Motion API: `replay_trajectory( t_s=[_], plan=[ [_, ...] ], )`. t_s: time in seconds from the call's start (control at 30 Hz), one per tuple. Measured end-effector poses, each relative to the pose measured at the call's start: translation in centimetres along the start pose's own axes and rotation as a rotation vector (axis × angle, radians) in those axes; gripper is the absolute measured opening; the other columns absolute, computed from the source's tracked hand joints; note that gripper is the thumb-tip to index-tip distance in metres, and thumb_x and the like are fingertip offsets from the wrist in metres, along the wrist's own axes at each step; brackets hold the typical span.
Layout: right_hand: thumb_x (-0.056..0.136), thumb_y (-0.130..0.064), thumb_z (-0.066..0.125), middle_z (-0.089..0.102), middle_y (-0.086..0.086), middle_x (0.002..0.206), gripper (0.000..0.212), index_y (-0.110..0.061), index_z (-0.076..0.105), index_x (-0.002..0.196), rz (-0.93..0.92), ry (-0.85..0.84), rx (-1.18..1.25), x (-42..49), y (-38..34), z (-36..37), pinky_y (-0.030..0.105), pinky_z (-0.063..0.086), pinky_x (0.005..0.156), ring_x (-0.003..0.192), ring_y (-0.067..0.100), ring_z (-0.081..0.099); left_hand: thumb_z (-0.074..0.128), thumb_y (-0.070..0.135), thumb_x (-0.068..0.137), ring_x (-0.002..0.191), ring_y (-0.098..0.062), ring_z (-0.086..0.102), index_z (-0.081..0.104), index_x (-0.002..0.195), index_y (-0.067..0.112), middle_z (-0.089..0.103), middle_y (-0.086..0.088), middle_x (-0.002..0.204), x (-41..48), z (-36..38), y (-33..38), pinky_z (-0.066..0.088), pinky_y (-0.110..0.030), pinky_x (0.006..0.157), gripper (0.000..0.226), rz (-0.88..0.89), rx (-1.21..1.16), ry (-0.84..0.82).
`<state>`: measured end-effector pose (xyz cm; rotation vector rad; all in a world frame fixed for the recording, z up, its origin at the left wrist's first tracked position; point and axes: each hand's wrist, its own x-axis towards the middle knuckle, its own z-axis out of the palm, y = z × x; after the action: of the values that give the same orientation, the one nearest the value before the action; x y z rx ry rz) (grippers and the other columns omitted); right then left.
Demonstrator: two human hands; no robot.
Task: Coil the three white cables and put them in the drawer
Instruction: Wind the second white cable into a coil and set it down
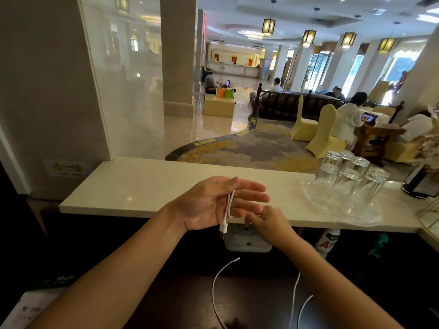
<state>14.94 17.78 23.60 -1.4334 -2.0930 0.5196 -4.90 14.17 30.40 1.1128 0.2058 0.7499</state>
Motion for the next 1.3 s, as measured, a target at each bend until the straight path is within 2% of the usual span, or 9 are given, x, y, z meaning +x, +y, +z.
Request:
replay_trajectory(
  t_s=[0.13, 0.4, 0.57, 0.7, 0.8, 0.97, 1.13, 1.23, 1.3],
  plan=[
    [0.093, -0.057, 0.051, 0.053, 0.003, 0.048, 0.062, -0.006, 0.06, 0.059, 0.034, -0.024, -0.012, -1.5, 0.3, 1.0, 0.033, 0.043, 0.057, 0.046, 0.008, 0.045, 0.037, 0.006, 0.101, 0.13, -0.034, 0.052, 0.042, 0.138, -0.009, 0.051, -0.026, 0.14, 0.5, -1.3, -1.1, 0.048, -0.037, 0.103, 0.041, 0.11, -0.062, 0.103],
    [0.096, -0.041, 0.057, 0.059, 0.002, 0.061, 0.04, -0.012, 0.071, 0.071, -0.287, -0.031, -0.21, -3.3, -2.0, -2.6, 0.024, 0.036, 0.062, 0.061, 0.015, 0.051, 0.044, -0.009, 0.096, 0.131, -0.025, 0.052, 0.03, 0.146, -0.006, 0.049, -0.018, 0.145, 1.8, -3.7, -3.5, 0.04, -0.036, 0.11, 0.053, 0.135, 0.105, 0.501],
    [0.088, -0.023, 0.07, 0.057, -0.003, 0.071, 0.013, -0.012, 0.074, 0.083, -0.415, -0.008, -0.205, -1.6, -4.7, -6.5, 0.025, 0.035, 0.063, 0.071, 0.016, 0.049, 0.043, -0.017, 0.082, 0.134, -0.029, 0.048, 0.041, 0.14, -0.003, 0.051, -0.02, 0.142, 2.0, -2.7, -4.9, 0.033, -0.044, 0.116, 0.06, -0.147, 0.199, 0.264],
    [0.073, -0.034, 0.082, 0.06, -0.008, 0.063, 0.021, -0.017, 0.071, 0.073, -0.336, 0.009, -0.078, 1.0, -5.8, -9.5, 0.022, 0.043, 0.058, 0.058, 0.007, 0.051, 0.029, -0.025, 0.078, 0.131, -0.032, 0.051, 0.036, 0.142, -0.006, 0.049, -0.025, 0.142, 2.3, -0.5, -4.0, 0.039, -0.04, 0.112, 0.066, -0.28, 0.25, 0.102],
    [0.066, -0.038, 0.085, 0.042, -0.012, 0.047, 0.031, -0.014, 0.066, 0.071, -0.342, 0.037, -0.062, 2.8, -5.8, -11.2, 0.015, 0.029, 0.048, 0.046, 0.006, 0.038, 0.024, -0.028, 0.078, 0.123, -0.036, 0.058, 0.043, 0.136, -0.011, 0.055, -0.028, 0.135, 2.4, 0.7, -2.9, 0.049, -0.036, 0.102, 0.064, -0.239, 0.229, 0.064],
    [0.074, -0.047, 0.072, 0.046, -0.006, 0.052, 0.043, -0.006, 0.063, 0.066, -0.362, 0.141, 0.026, 4.9, -5.3, -12.6, 0.013, 0.03, 0.047, 0.045, 0.004, 0.039, 0.023, -0.024, 0.072, 0.105, -0.03, 0.068, 0.049, 0.129, -0.013, 0.064, -0.023, 0.122, 2.1, 2.5, -1.6, 0.056, -0.028, 0.085, 0.064, -0.206, 0.152, -0.137],
    [0.09, -0.036, 0.065, 0.067, 0.02, 0.069, 0.041, 0.0, 0.067, 0.072, -0.239, 0.086, 0.117, 3.4, -2.5, -6.4, 0.029, 0.051, 0.059, 0.065, 0.03, 0.063, 0.028, -0.016, 0.068, 0.104, -0.029, 0.069, 0.052, 0.128, -0.013, 0.063, -0.027, 0.124, 2.4, 3.1, -0.5, 0.057, -0.027, 0.08, 0.065, -0.049, -0.13, -0.212],
    [0.094, 0.002, 0.054, 0.068, 0.005, 0.092, 0.017, 0.001, 0.071, 0.093, -0.165, 0.095, 0.162, 0.3, -1.3, -2.0, 0.012, 0.047, 0.072, 0.086, 0.01, 0.061, 0.027, -0.016, 0.07, 0.109, -0.028, 0.067, 0.048, 0.132, -0.014, 0.059, -0.027, 0.129, 2.4, 2.3, -1.1, 0.057, -0.027, 0.079, 0.066, 0.034, -0.144, -0.083],
    [0.099, -0.007, 0.049, 0.063, -0.009, 0.063, 0.036, -0.009, 0.065, 0.067, -0.045, 0.107, 0.262, -1.6, -1.5, -0.2, 0.017, 0.041, 0.055, 0.059, -0.002, 0.052, 0.023, -0.02, 0.072, 0.117, -0.029, 0.063, 0.044, 0.135, -0.013, 0.054, -0.028, 0.135, 2.2, 1.8, -1.9, 0.057, -0.028, 0.085, 0.067, 0.075, -0.166, -0.002]
  ],
)
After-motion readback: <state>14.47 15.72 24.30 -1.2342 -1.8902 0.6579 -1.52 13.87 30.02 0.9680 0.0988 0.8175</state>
